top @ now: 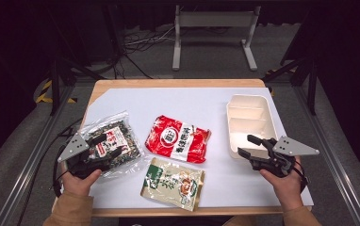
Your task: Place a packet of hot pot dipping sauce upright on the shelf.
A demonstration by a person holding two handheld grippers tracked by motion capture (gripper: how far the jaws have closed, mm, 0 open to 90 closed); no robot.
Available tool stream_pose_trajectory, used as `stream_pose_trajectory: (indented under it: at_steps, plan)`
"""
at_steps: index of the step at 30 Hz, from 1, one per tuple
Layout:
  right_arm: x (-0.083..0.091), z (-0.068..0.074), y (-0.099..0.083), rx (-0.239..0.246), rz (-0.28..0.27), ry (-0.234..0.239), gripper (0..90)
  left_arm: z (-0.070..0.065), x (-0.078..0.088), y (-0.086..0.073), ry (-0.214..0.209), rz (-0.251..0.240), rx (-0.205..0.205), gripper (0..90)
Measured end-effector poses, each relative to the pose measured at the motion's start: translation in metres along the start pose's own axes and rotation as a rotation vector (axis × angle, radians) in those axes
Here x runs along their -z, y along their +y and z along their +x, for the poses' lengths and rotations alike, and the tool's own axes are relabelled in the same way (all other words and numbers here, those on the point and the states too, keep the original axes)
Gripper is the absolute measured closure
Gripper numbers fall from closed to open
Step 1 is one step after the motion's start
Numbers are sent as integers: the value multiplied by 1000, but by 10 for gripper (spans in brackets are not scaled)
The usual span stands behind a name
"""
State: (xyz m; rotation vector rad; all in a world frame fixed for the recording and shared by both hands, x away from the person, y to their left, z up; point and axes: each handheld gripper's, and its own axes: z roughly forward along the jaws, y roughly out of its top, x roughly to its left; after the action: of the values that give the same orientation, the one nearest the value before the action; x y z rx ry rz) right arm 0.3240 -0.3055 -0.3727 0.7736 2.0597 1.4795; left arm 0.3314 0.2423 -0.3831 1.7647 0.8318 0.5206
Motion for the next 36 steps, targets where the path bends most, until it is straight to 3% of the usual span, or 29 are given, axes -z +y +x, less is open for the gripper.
stream_pose_trajectory:
  at_steps: [13,20,28,36]
  plan:
    - [-7,2,9,24,2,15,409,-1,2,1,1,1,-3,248]
    - [-18,8,19,38,28,69,378,-2,3,2,6,2,4,247]
    - [-46,19,36,64,95,151,381,-3,7,1,7,-3,7,246]
    - [-66,30,46,72,123,233,343,-4,10,-1,22,0,16,245]
